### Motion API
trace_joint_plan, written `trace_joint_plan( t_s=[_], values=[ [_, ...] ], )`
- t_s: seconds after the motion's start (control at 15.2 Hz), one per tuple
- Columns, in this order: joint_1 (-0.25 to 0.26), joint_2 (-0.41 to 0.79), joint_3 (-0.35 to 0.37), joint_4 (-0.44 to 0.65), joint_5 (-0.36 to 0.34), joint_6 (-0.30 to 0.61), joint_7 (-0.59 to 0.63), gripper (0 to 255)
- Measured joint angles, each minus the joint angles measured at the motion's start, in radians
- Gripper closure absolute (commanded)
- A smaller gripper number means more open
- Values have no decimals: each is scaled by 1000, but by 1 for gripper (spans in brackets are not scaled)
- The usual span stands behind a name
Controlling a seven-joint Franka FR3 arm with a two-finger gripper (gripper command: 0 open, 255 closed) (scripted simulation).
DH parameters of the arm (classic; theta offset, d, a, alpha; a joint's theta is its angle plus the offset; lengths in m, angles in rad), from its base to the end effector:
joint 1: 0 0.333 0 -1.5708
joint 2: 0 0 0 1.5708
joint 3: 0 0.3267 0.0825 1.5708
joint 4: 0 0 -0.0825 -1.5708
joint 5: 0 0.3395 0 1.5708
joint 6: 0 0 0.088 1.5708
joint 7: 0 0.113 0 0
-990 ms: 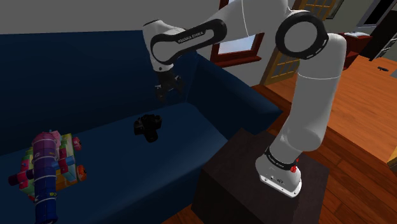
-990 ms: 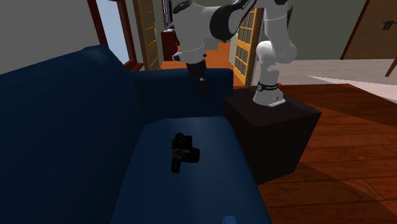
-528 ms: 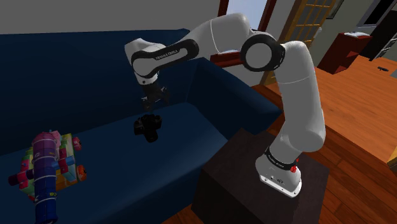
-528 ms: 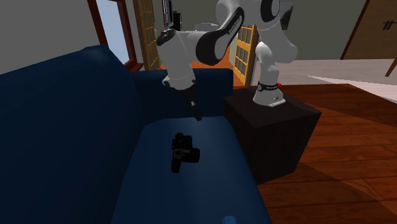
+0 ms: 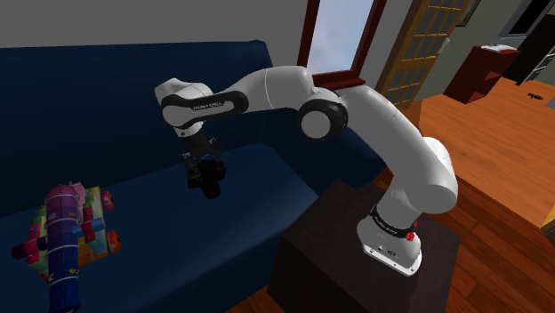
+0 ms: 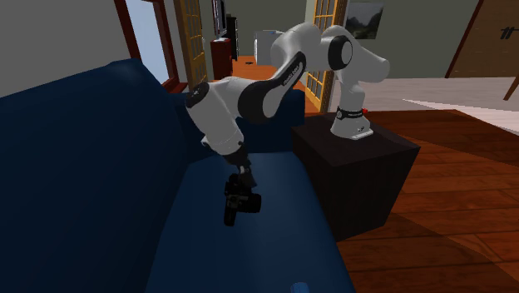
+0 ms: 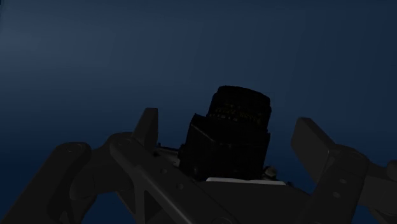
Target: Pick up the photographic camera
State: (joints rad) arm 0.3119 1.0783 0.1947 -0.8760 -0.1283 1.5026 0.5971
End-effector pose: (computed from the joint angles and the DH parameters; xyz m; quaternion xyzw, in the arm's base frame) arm 0.6458 0.2794 0.2296 0.9736 -0.0652 -0.2008 0.0870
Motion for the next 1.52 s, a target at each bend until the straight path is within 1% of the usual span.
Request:
trace_joint_plan(
  t_s=[0.26,0.4,0.46,0.53,1.25,1.52],
  values=[
    [7,65,-5,57,-3,5,-2,0],
    [6,75,-6,48,-4,24,-3,0],
    [8,89,-7,64,-5,21,-3,0],
    [9,95,-7,69,-5,22,-4,255],
    [10,91,-7,67,-5,22,-2,255],
    [10,66,-4,66,-2,-4,-1,255]
  ],
)
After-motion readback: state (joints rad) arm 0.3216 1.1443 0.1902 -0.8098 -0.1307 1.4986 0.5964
